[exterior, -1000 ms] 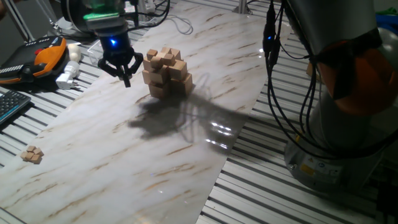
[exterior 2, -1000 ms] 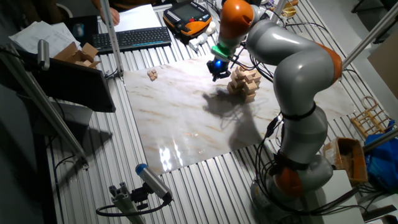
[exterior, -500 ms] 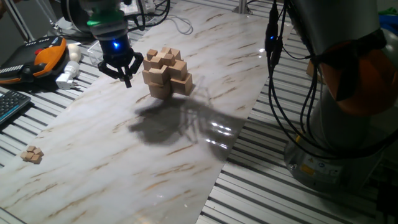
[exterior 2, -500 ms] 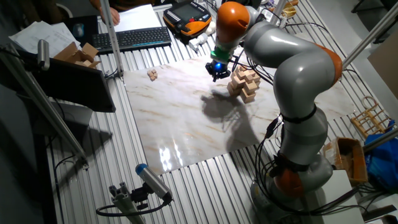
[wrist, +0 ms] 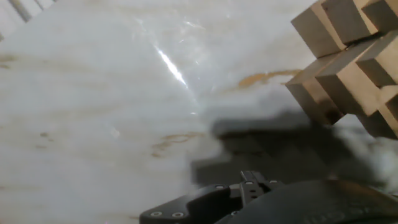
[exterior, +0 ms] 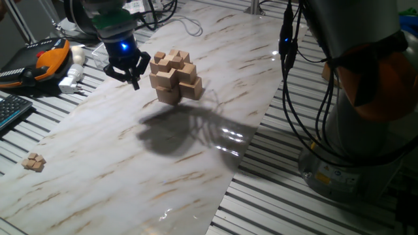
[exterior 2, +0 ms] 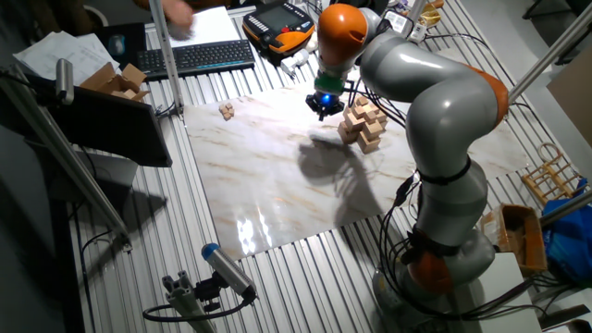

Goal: Stack the blocks into a cross shape

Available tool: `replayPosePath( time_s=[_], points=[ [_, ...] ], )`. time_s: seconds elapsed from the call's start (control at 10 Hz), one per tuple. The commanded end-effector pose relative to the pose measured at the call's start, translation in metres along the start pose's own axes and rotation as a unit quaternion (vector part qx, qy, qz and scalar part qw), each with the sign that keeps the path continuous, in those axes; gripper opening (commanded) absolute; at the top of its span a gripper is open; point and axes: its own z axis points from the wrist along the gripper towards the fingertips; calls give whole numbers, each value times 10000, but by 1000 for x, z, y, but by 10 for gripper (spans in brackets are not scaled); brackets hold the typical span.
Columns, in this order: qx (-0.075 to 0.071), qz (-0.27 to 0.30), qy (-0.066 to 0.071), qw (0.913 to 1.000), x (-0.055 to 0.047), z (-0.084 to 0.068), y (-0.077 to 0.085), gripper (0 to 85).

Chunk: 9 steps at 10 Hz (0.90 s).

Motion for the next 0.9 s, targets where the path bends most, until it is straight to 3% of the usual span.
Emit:
replayPosePath(
  time_s=[0.0, 0.2, 0.8],
  points=[
    [47, -2244, -19, 9745, 3, 0, 0, 0],
    [-60, -2279, -26, 9737, 5, 2, 1, 0],
    [-47, -2435, -39, 9699, 7, 3, 2, 0]
  ],
)
